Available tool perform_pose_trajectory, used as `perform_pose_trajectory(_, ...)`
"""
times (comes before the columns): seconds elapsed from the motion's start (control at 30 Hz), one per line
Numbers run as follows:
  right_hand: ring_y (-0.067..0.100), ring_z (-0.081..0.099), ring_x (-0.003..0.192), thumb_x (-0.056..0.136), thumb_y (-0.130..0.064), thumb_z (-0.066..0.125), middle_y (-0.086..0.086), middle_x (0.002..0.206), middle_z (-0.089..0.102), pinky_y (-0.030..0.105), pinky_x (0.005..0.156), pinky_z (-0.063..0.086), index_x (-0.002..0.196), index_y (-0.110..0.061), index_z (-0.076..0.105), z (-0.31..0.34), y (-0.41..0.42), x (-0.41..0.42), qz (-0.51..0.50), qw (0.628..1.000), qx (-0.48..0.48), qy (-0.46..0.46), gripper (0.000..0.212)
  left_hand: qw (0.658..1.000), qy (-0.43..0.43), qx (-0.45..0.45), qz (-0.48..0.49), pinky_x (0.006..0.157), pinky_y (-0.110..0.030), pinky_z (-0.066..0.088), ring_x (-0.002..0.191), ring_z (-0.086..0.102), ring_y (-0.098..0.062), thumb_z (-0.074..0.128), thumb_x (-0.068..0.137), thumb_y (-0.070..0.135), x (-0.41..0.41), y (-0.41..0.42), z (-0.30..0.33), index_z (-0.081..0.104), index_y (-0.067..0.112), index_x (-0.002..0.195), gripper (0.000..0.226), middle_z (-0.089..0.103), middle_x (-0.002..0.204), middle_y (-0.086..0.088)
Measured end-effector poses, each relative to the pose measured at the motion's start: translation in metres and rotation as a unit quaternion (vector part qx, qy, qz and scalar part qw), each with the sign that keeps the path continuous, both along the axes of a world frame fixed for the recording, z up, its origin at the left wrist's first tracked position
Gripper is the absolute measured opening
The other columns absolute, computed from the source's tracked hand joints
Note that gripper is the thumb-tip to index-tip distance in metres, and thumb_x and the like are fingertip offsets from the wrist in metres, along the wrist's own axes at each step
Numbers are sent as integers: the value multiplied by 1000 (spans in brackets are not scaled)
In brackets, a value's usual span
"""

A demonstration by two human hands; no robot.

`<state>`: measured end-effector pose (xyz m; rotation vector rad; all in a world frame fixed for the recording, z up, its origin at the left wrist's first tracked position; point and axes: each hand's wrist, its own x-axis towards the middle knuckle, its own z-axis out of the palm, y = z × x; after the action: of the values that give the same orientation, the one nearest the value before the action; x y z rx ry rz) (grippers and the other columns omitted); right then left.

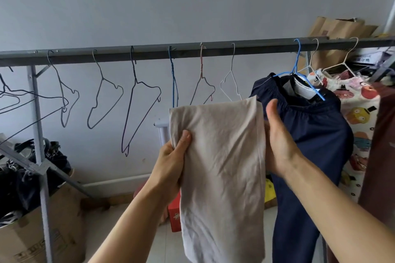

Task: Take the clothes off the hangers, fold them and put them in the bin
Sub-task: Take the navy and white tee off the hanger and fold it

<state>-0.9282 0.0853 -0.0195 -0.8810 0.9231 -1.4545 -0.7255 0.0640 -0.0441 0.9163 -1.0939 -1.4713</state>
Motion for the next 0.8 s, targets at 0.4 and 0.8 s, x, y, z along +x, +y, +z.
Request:
perform_pose_trajectory(0.4, 25, 73, 90, 87, -11, 69, 13, 100, 75, 34, 75, 57, 106, -4, 70, -21, 9, 15, -86, 993, 32, 72, 21, 997, -80, 1, -12, 72, -28, 53, 86, 72, -14, 72, 75, 48, -6, -2, -17, 70, 8, 106, 51, 77, 96, -4)
perform_pose_trajectory(0.8, 24, 72, 95, 80, -24, 75, 8, 104, 75, 36, 77, 56, 114, -11, 69, -22, 13, 25, -86, 994, 59, -15, 37, 932, -244, -210, 165, 69, -32, 44, 72, 53, -13, 52, 100, 23, -15, -36, -14, 57, 20, 88, 13, 59, 76, 7)
